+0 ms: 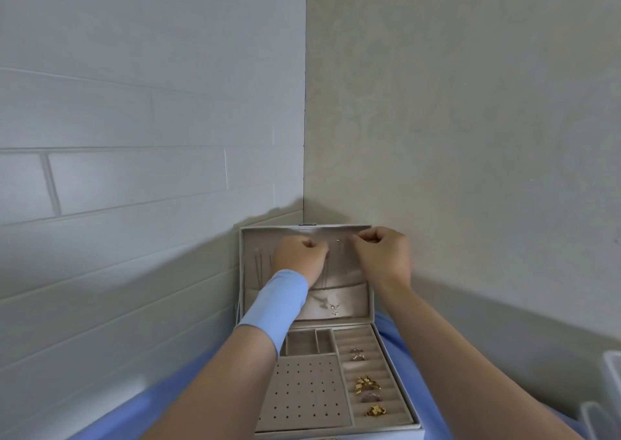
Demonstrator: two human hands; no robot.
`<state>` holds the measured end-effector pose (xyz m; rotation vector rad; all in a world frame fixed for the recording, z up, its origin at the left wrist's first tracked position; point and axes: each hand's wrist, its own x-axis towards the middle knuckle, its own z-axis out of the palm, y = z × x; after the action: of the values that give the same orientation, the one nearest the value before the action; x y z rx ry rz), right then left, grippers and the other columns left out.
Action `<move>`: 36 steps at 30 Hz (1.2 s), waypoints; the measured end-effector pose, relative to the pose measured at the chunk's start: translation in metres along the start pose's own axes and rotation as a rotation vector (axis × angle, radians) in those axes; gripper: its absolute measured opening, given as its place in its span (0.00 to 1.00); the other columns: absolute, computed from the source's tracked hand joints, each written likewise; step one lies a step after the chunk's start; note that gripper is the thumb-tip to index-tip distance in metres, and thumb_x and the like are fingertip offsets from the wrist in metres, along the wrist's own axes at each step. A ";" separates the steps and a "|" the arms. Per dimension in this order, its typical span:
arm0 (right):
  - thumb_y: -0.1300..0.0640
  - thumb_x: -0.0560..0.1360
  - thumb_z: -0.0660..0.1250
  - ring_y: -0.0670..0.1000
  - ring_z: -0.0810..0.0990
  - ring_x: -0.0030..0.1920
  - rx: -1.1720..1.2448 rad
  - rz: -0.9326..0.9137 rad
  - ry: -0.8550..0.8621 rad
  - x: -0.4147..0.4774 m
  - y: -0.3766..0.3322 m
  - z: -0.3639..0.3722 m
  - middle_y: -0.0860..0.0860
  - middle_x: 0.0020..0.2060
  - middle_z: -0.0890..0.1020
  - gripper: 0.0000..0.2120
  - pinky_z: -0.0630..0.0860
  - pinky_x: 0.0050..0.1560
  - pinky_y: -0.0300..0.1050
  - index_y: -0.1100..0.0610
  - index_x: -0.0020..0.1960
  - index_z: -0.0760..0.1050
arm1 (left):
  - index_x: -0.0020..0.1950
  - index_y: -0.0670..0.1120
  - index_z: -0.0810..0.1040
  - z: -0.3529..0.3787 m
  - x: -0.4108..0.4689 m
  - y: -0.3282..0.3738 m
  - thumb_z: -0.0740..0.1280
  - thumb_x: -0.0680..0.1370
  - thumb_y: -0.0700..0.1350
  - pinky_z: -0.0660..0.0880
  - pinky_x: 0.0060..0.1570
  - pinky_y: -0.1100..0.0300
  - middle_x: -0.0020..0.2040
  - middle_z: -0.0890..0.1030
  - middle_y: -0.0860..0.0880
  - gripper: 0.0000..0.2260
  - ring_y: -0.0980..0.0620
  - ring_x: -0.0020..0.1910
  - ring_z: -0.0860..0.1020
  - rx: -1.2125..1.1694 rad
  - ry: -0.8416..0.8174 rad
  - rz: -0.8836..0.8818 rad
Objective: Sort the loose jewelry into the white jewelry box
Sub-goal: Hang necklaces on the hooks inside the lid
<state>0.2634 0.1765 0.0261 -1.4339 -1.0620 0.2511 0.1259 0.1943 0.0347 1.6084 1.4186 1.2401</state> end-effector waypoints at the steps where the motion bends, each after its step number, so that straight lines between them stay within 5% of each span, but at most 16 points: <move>1: 0.55 0.71 0.74 0.42 0.80 0.36 -0.011 -0.004 0.022 0.002 0.000 0.002 0.44 0.33 0.83 0.01 0.72 0.35 0.37 0.52 0.40 0.84 | 0.36 0.37 0.81 0.003 0.002 -0.001 0.67 0.72 0.45 0.63 0.32 0.60 0.29 0.70 0.46 0.12 0.49 0.32 0.65 0.004 0.000 0.000; 5: 0.57 0.71 0.71 0.45 0.81 0.39 -0.055 -0.019 0.048 0.005 0.003 0.007 0.44 0.33 0.83 0.03 0.73 0.36 0.39 0.51 0.40 0.83 | 0.35 0.46 0.78 0.008 0.008 -0.007 0.66 0.73 0.44 0.60 0.29 0.62 0.31 0.68 0.45 0.07 0.50 0.31 0.63 0.004 0.000 -0.008; 19: 0.56 0.71 0.69 0.51 0.81 0.39 -0.223 -0.063 0.035 0.000 0.001 0.013 0.46 0.32 0.82 0.06 0.79 0.39 0.46 0.55 0.36 0.81 | 0.38 0.42 0.79 0.008 0.011 -0.019 0.65 0.75 0.43 0.62 0.30 0.62 0.32 0.71 0.43 0.08 0.48 0.32 0.66 -0.007 0.036 -0.058; 24: 0.58 0.70 0.67 0.53 0.79 0.37 -0.284 -0.026 -0.015 0.000 -0.002 0.013 0.48 0.31 0.81 0.06 0.74 0.35 0.44 0.55 0.34 0.77 | 0.34 0.43 0.68 0.010 0.010 -0.023 0.63 0.76 0.42 0.56 0.24 0.62 0.30 0.63 0.44 0.11 0.49 0.29 0.59 0.140 0.016 -0.027; 29: 0.62 0.70 0.66 0.52 0.68 0.29 -0.293 0.000 -0.058 -0.012 0.006 0.007 0.49 0.23 0.70 0.16 0.62 0.27 0.42 0.56 0.26 0.66 | 0.33 0.43 0.69 0.005 0.005 -0.026 0.62 0.77 0.43 0.59 0.22 0.63 0.28 0.65 0.46 0.13 0.50 0.26 0.63 0.241 -0.055 -0.040; 36: 0.56 0.76 0.68 0.51 0.73 0.24 -0.108 0.172 -0.377 -0.032 0.013 0.005 0.56 0.27 0.81 0.15 0.72 0.29 0.44 0.64 0.36 0.80 | 0.41 0.38 0.77 0.001 -0.015 -0.023 0.61 0.79 0.42 0.74 0.26 0.63 0.34 0.79 0.41 0.11 0.49 0.27 0.74 0.062 -0.230 -0.053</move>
<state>0.2479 0.1593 -0.0001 -1.6169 -1.2707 0.6147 0.1188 0.1848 0.0104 1.6846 1.3557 0.9551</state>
